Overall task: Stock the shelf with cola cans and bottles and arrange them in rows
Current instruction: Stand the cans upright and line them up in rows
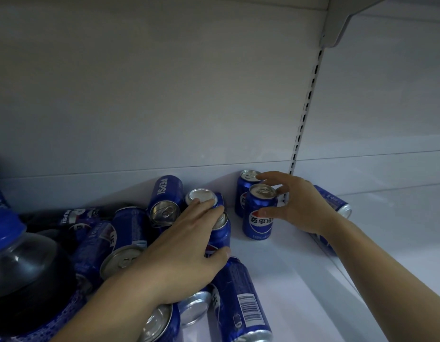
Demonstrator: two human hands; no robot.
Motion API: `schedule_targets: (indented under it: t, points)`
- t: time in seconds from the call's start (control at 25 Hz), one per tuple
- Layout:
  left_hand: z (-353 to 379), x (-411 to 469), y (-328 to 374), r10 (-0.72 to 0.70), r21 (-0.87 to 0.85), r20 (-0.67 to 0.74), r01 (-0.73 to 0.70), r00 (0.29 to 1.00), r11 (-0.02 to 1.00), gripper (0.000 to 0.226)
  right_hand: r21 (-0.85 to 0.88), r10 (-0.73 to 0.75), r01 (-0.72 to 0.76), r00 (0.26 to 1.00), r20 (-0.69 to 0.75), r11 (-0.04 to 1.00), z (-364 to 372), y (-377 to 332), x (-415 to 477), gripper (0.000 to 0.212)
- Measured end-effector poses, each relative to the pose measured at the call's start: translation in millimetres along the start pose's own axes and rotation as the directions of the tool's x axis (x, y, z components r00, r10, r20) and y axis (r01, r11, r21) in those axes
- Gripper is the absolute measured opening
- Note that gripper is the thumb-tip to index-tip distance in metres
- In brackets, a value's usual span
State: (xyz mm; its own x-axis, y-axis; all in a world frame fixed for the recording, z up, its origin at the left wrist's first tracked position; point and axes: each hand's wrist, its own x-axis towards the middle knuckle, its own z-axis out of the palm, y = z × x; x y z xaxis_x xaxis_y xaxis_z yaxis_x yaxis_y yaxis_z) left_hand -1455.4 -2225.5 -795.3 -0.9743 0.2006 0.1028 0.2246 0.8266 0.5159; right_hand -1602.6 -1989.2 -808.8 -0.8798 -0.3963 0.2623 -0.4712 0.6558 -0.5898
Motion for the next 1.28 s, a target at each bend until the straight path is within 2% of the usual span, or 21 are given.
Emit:
schedule_targets:
  t: [0.12,0.2,0.28,0.36,0.44,0.52,0.6,0.68,0.72,0.84,1.0,1.12,1.2,1.28]
  points:
    - [-1,-1,2,-0.002,0.010,0.002,0.002,1.000,1.000,0.076,-0.106,-0.028,0.027,1.000,-0.006,0.994,-4,-16,-2,0.084]
    - [-2,-1,2,0.003,0.013,-0.008,-0.003,1.000,1.000,0.072,-0.131,-0.156,0.146,0.985,-0.075,0.981,-5,-36,-4,0.068]
    - [-3,-1,1,0.010,-0.002,-0.057,-0.010,0.998,1.000,0.062,-0.052,-0.270,0.266,0.960,-0.075,0.962,-1,-60,-8,0.050]
    - [-2,-1,-1,-0.003,-0.037,-0.133,-0.002,0.991,0.999,0.052,0.033,-0.292,0.293,0.956,-0.020,0.956,12,-78,-7,0.044]
    - [-3,-2,-1,-0.020,-0.075,-0.172,0.008,0.985,0.997,0.043,-0.010,-0.259,0.259,0.965,0.033,0.966,28,-89,14,0.039]
    - [-4,-4,0,-0.022,-0.078,-0.170,0.009,0.985,0.997,0.043,-0.198,-0.202,0.242,0.958,0.203,0.950,42,-94,52,0.040]
    - [-6,-5,0,-0.014,-0.074,-0.166,0.002,0.986,0.997,0.045,-0.448,-0.105,0.326,0.887,0.450,0.832,51,-98,84,0.040]
    - [-6,-6,0,-0.016,-0.068,-0.147,0.006,0.989,0.998,0.050,-0.540,-0.013,0.426,0.793,0.609,0.726,59,-96,99,0.043]
    - [-7,-7,-2,-0.015,-0.063,-0.140,0.006,0.990,0.998,0.051,-0.561,0.005,0.457,0.772,0.635,0.690,64,-95,103,0.045]
    - [-8,-4,-6,-0.030,-0.053,-0.114,0.024,0.993,0.998,0.041,-0.600,-0.064,0.527,0.781,0.621,0.602,72,-94,107,0.035]
    - [-3,-1,-7,0.000,-0.016,-0.107,-0.002,0.994,1.000,0.048,-0.638,-0.071,0.475,0.831,0.551,0.605,75,-87,99,0.017]
    - [-2,0,-8,0.008,0.002,-0.119,-0.007,0.993,1.000,0.053,-0.622,-0.051,0.446,0.836,0.547,0.644,78,-80,97,0.022]
    - [-1,1,-9,0.008,0.020,-0.119,-0.005,0.993,1.000,0.063,-0.599,-0.024,0.421,0.831,0.556,0.681,78,-82,96,0.029]
    - [0,2,-9,-0.011,0.030,-0.109,0.015,0.994,0.999,0.074,-0.605,-0.022,0.425,0.829,0.558,0.673,76,-87,95,0.031]
